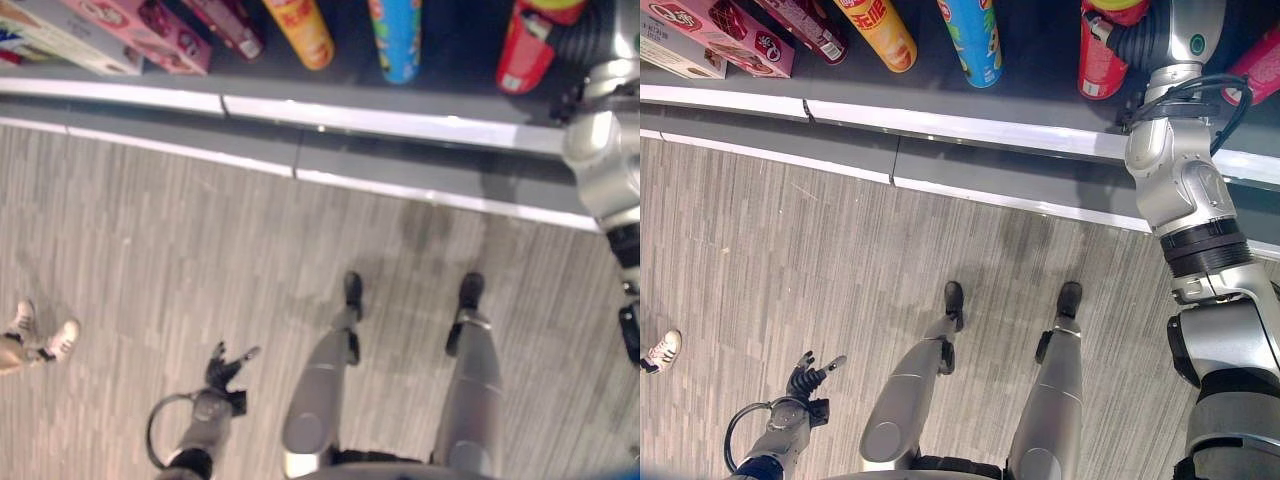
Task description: Put the goods on the table back onto the shelves and tidy them up.
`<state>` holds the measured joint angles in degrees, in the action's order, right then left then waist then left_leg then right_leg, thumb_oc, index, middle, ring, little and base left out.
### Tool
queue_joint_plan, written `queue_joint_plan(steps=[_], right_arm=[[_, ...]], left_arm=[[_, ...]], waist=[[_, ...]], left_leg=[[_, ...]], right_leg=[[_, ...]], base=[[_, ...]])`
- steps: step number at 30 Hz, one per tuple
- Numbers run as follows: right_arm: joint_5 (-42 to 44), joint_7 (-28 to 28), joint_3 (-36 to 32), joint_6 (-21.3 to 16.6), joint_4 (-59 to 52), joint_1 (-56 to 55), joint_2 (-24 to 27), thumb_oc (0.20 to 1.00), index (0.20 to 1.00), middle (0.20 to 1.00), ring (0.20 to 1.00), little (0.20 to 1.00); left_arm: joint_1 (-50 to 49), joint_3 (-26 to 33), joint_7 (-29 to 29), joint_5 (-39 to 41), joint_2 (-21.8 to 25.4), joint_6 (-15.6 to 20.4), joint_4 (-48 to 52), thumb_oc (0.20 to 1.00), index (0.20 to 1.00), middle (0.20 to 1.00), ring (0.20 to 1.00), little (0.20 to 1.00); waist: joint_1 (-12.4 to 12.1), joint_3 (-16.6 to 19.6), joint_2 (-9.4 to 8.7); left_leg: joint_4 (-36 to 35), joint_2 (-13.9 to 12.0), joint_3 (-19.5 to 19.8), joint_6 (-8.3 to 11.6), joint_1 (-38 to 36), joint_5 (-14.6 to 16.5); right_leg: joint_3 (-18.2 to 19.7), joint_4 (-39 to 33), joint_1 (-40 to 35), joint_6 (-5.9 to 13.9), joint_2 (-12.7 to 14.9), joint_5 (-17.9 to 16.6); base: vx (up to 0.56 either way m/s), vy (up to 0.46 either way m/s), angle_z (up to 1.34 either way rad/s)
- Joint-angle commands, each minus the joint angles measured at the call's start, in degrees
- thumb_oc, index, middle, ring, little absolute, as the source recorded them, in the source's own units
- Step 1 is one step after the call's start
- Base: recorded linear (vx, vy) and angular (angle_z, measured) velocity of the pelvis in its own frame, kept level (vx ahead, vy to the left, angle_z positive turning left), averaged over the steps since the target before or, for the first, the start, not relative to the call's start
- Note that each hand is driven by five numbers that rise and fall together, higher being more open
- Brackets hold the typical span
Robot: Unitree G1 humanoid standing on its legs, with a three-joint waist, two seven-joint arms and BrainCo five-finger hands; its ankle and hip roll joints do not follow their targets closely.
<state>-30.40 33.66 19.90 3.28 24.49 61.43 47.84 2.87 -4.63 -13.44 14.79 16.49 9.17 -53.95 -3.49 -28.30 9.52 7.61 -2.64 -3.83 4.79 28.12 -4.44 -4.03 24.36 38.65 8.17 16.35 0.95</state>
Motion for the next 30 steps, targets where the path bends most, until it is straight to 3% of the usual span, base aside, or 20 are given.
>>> queue_joint_plan(steps=[1, 7, 8, 9, 10, 25, 30], right_arm=[[-1.0, 2.1, 3.3, -0.3, 1.0, 5.1, 2.9, 0.2, 0.2, 0.2, 0.2, 0.2], [-1.1, 1.9, 3.4, -0.3, 1.0, 4.7, 2.4, 0.2, 0.2, 0.2, 0.2, 0.2], [-1.1, 1.9, 3.4, -0.3, 1.2, 4.7, 2.3, 0.319, 0.319, 0.319, 0.319, 0.319], [-1.0, 2.0, 3.4, -0.4, 1.1, 4.6, 2.2, 0.611, 0.611, 0.611, 0.611, 0.611], [-1.1, 2.0, 3.5, -0.3, 1.2, 4.7, 2.1, 1.0, 1.0, 1.0, 1.0, 1.0], [-1.1, 3.2, 2.5, -0.5, -0.6, 3.6, 1.6, 1.0, 1.0, 1.0, 1.0, 1.0], [-1.4, 4.5, -0.6, -0.9, -5.9, 0.9, 1.9, 1.0, 1.0, 1.0, 1.0, 1.0]], left_arm=[[-0.4, -2.6, -1.8, 1.0, 2.3, 0.7, -0.9, 1.0, 1.0, 1.0, 1.0, 1.0], [-0.2, -2.6, -1.8, 1.1, 2.2, 0.7, -0.9, 1.0, 1.0, 1.0, 1.0, 1.0], [-0.2, -2.7, -1.8, 1.1, 2.1, 0.7, -1.0, 1.0, 1.0, 1.0, 1.0, 1.0], [-0.2, -2.7, -1.7, 1.0, 2.1, 0.7, -0.9, 1.0, 1.0, 1.0, 1.0, 1.0], [-0.2, -2.8, -1.7, 0.9, 2.1, 0.7, -0.9, 1.0, 1.0, 1.0, 1.0, 1.0], [0.6, -3.1, -2.3, 0.6, 1.8, 0.5, -0.9, 1.0, 1.0, 1.0, 1.0, 1.0], [0.7, -3.3, -2.4, 0.2, 1.7, 0.1, -1.2, 1.0, 1.0, 1.0, 1.0, 1.0]], waist=[[-1.1, 3.7, 0.26], [-1.1, 4.1, 0.39], [-1.1, 4.0, 0.38], [-1.1, 4.0, 0.4], [-1.1, 4.0, 0.38], [-1.0, 4.2, 0.03], [-0.8, 4.9, -0.65]], left_leg=[[1.1, 0.3, 0.8, 2.11, 0.9, 4.7], [0.9, 0.2, 0.8, 2.05, 0.7, 4.7], [0.9, 0.2, 0.8, 2.06, 0.7, 4.7], [0.9, 0.2, 0.8, 2.06, 0.7, 4.6], [0.9, 0.2, 0.8, 2.08, 0.7, 4.6], [1.6, 0.3, 0.8, 2.09, 0.2, 5.2], [1.0, -0.1, 0.8, 2.25, -0.6, 5.0]], right_leg=[[2.2, -5.2, 0.5, 2.43, -1.5, -2.5], [2.0, -5.4, 0.4, 2.52, -1.4, -2.4], [2.0, -5.3, 0.4, 2.51, -1.5, -2.4], [2.1, -5.2, 0.5, 2.52, -1.5, -2.4], [2.0, -5.2, 0.4, 2.5, -1.5, -2.3], [2.1, -4.5, -0.3, 2.42, -1.5, -1.8], [1.7, -5.6, -1.8, 2.51, -1.8, -1.9]], base=[[0.0, 0.0, 0.0], [0.0, 0.0, 0.0], [0.0, 0.0, 0.0], [0.0, 0.0, 0.0], [0.0, 0.0, 0.0], [0.0, 0.0, 0.0], [0.0, 0.0, 0.0]])
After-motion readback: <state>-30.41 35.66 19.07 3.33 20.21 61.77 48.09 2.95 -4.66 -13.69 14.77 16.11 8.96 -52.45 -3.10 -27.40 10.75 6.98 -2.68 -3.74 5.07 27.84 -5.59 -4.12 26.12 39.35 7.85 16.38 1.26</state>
